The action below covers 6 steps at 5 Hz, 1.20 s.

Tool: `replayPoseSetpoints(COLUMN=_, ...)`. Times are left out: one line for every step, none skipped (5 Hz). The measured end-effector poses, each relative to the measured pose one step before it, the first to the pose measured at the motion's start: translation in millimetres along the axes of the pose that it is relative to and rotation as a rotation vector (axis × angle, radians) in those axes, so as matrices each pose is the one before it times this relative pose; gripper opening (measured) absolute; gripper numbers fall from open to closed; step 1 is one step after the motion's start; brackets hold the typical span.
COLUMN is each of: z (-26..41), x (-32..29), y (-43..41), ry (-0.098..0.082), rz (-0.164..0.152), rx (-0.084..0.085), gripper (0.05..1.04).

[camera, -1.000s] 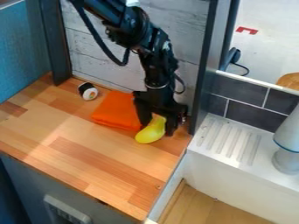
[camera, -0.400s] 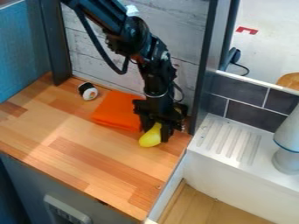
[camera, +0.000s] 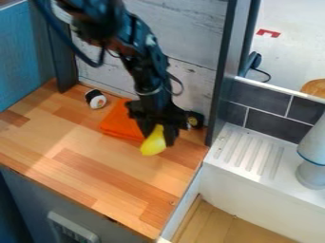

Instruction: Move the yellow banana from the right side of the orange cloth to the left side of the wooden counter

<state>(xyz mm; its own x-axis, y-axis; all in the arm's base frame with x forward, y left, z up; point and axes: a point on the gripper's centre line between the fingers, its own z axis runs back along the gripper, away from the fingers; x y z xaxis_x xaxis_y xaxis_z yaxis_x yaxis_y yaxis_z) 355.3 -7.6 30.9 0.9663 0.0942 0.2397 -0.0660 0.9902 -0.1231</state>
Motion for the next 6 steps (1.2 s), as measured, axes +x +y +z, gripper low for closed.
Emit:
replayPoseSetpoints(z=26.30, x=-23.11, y=25.04, ry=-0.0284, rz=0.1357, rx=-0.0029, gripper=0.600)
replayPoseSetpoints(z=14.64, x=-10.80, y=46.61, ry=0.0087, rz=0.1429, rx=0.0542, gripper=0.600)
replayPoseSetpoints(z=-2.17, x=4.39, y=40.02, ry=0.0079, rz=0.1207, rx=0.0506, gripper=0.600)
replayPoseSetpoints(z=-10.46, x=15.03, y=19.17, ry=0.0127, rz=0.0765, rx=0.0137, gripper=0.600)
replayPoseSetpoints(z=-12.64, x=12.15, y=11.49, ry=0.0067, rz=0.0410, rx=0.0163, gripper=0.600)
replayPoseSetpoints(z=-17.65, x=5.52, y=7.90, ry=0.0294, rz=0.0297, rx=0.0473, gripper=0.600)
